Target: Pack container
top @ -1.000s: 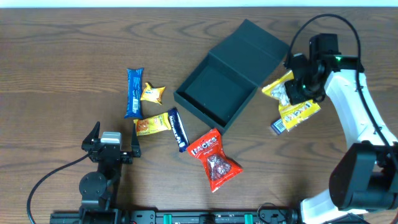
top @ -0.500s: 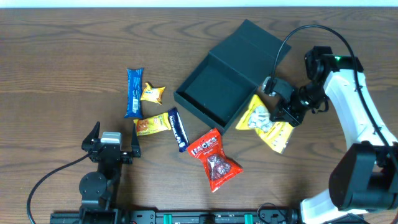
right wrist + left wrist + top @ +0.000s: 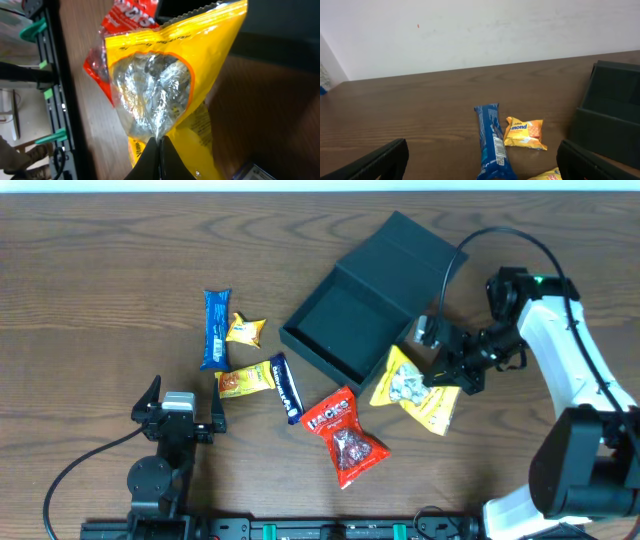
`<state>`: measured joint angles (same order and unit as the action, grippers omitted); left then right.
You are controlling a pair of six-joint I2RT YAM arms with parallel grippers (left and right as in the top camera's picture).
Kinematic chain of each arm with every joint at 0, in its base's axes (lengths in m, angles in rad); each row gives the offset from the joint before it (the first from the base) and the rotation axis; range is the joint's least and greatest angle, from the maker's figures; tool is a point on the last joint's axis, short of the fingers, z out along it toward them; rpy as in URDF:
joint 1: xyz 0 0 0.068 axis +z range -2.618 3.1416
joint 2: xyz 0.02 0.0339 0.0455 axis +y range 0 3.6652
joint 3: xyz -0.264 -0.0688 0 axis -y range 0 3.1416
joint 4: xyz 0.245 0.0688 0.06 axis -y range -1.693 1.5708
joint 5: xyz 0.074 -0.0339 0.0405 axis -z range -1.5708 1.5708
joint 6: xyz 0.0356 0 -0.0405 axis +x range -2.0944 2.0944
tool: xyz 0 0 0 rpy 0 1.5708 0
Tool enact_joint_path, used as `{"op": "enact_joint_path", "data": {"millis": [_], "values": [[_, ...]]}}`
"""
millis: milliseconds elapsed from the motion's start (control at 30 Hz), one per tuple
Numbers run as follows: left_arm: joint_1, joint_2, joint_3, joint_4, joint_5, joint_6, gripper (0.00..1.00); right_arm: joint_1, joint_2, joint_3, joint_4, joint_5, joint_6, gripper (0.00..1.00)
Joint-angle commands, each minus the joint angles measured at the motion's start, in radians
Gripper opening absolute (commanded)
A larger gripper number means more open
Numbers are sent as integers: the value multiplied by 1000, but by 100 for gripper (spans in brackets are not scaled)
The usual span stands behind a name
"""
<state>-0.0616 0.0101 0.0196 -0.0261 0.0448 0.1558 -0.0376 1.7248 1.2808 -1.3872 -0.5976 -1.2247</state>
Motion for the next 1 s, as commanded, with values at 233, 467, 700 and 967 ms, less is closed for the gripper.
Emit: {"op": "enact_joint_path", "data": {"millis": [233,467,700,967], "values": [[3,-6,-15,-50,-19,-6,95,7,-19,-84,103,-11,18,9],[3,-6,-15,-50,-19,-7,95,8,-19,-18,120,-24,166,11],[3,-6,-15,-50,-19,-6,95,15,-19,159,178,-85,666,24],[3,-6,-15,-50,-19,-6,95,18,-47,168,288,115,1544,24]]}}
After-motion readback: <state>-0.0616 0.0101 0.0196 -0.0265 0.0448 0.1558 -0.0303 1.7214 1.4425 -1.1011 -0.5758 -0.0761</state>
